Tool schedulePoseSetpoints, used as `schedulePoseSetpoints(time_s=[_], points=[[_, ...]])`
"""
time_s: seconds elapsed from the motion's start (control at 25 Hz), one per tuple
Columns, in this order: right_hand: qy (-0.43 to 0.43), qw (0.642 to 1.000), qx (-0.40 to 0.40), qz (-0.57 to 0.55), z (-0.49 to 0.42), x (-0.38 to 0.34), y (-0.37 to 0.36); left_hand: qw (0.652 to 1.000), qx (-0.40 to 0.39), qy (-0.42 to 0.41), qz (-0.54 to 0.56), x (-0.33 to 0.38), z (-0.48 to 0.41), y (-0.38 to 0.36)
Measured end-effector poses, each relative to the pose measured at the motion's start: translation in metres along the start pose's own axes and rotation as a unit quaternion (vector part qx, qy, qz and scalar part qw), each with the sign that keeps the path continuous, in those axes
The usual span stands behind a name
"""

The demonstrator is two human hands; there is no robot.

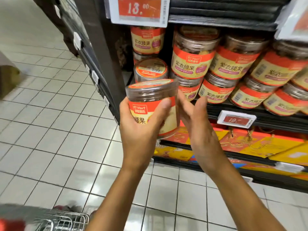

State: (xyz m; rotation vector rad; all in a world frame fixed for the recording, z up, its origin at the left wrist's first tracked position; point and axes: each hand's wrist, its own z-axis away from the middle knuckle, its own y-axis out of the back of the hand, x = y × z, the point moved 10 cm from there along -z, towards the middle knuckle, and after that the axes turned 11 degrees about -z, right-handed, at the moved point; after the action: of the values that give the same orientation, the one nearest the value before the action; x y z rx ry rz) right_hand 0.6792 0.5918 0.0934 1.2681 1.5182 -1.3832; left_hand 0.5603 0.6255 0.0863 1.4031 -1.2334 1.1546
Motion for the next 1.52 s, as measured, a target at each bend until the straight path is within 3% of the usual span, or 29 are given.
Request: schedulePoseSetpoints(time_s=[0.12, 0.36, 0.52, 0.64, 0.76, 0.88, 1.08, 1.52], points=[[0.057, 0.988, 0.106, 0.098, 0.016, -0.017, 0.021, 0.999, 0.032, -0.032, -0.006, 0.01, -0.007, 0.014], [0.089, 0.994, 0.052, 0.043, -0.005, -0.033, 0.003, 0.993, 0.015, -0.11, -0.046, 0.049, -0.048, -0.004], [0.028, 0.994, 0.061, 0.087, -0.041, -0.01, 0.006, 0.978, -0.008, -0.082, -0.193, 0.028, -0.084, -0.015], [-0.001, 0.995, 0.043, 0.087, -0.055, 0.008, 0.007, 0.982, -0.083, -0.034, -0.165, -0.003, -0.091, -0.02], [-0.025, 0.994, 0.041, 0.096, -0.068, 0.019, 0.01, 0.986, -0.113, -0.063, -0.101, -0.008, -0.08, -0.02], [-0.026, 0.992, 0.05, 0.117, -0.074, 0.025, 0.012, 0.984, -0.119, -0.09, -0.094, -0.008, -0.08, -0.021], [0.003, 0.994, 0.058, 0.088, -0.069, 0.032, 0.012, 0.988, -0.122, -0.054, -0.077, -0.02, -0.076, -0.018], [-0.012, 0.994, 0.079, 0.079, -0.083, 0.033, 0.018, 0.98, -0.133, -0.041, -0.142, -0.023, -0.083, -0.018]])
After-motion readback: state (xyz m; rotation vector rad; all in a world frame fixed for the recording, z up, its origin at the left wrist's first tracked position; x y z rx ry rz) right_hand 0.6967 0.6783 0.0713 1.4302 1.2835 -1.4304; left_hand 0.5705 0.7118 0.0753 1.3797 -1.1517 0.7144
